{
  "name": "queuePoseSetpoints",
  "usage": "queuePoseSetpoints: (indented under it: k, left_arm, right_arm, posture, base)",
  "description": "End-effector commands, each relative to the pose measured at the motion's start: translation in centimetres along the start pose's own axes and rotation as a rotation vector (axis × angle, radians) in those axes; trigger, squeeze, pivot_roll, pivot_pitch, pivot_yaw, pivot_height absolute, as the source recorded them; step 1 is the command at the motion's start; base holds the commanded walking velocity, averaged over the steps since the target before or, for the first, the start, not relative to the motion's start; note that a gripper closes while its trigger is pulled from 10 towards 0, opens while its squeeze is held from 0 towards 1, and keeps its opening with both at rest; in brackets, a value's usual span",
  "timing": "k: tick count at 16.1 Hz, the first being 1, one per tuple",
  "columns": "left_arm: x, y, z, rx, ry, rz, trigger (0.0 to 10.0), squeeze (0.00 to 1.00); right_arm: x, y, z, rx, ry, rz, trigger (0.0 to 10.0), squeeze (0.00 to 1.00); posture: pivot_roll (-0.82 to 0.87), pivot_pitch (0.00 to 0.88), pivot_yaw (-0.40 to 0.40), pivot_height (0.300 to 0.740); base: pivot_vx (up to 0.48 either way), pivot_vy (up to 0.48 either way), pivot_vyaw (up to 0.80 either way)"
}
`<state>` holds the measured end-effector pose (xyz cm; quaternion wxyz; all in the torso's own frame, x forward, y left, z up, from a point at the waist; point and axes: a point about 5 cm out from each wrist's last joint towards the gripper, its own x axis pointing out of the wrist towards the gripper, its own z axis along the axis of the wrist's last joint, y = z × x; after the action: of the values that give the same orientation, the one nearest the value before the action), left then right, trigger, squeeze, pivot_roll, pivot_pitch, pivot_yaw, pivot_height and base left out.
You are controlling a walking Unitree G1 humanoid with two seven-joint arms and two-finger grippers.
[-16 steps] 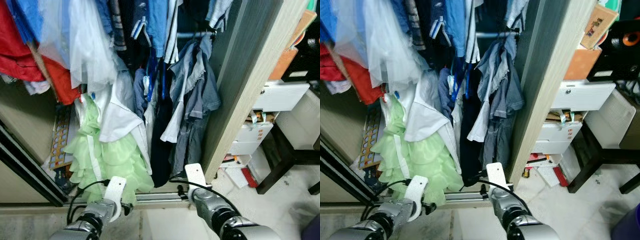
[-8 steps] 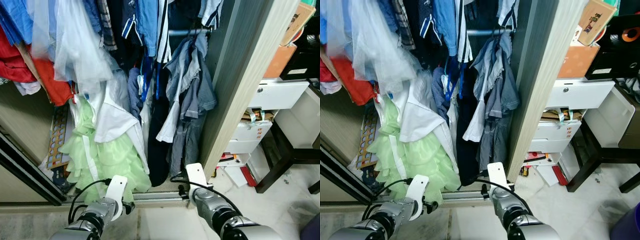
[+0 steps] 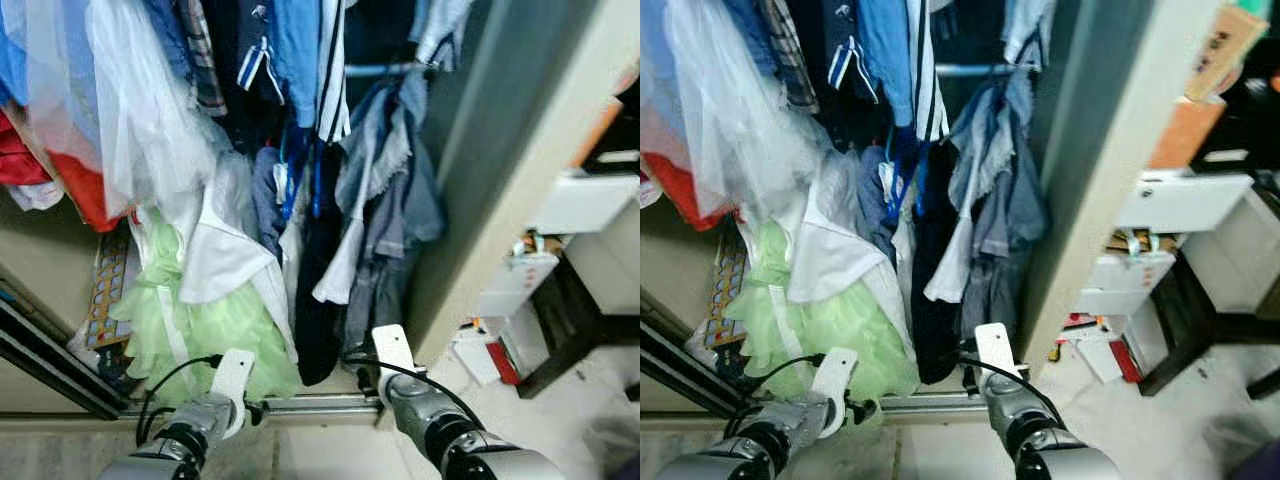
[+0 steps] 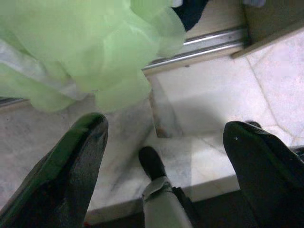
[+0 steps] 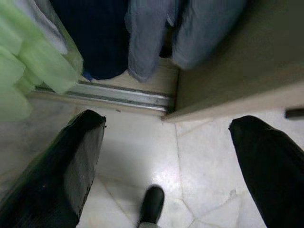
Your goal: Clean up the room
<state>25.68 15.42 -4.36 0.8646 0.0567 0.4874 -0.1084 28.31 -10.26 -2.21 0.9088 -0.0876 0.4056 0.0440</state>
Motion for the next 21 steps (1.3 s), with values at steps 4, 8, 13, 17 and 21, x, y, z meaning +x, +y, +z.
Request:
queuePoseSetpoints:
  k: [4,8,13,17,21]
  left_arm:
    - [-0.01,-0.16,0.59,0.008,-0.014,0.003,10.0,0.0]
    - [0.0,-0.17,0.53,0.011,-0.013,0.003,10.0,0.0]
    - [0.0,-0.15,0.51,0.005,-0.017,0.006,10.0,0.0]
    - [0.0,-0.1,0.45,0.001,-0.018,0.01,10.0,0.0]
    - [0.0,-0.09,0.37,0.004,-0.014,0.01,10.0,0.0]
  right_arm:
    - [0.02,-0.29,0.17,-0.018,-0.008,-0.001,10.0,0.0]
    - [0.02,-0.22,0.11,-0.021,-0.006,0.001,10.0,0.0]
    - [0.01,-0.16,-0.01,-0.026,-0.004,0.004,10.0,0.0]
    - [0.01,-0.12,-0.08,-0.029,-0.003,0.007,10.0,0.0]
    - [0.01,-0.14,-0.11,-0.02,0.0,0.005,10.0,0.0]
  posture:
    - [-0.14,0.0,0.032,0.74]
    - [-0.14,0.0,0.032,0.74]
    - [-0.14,0.0,0.03,0.74]
    - [-0.14,0.0,0.03,0.74]
    - [-0.14,0.0,0.029,0.74]
  base:
    - [0.138,0.0,0.0]
    - [0.0,0.0,0.0]
    - [0.107,0.0,0.0]
    - [0.0,0.0,0.0]
    - [0.0,0.344,0.0]
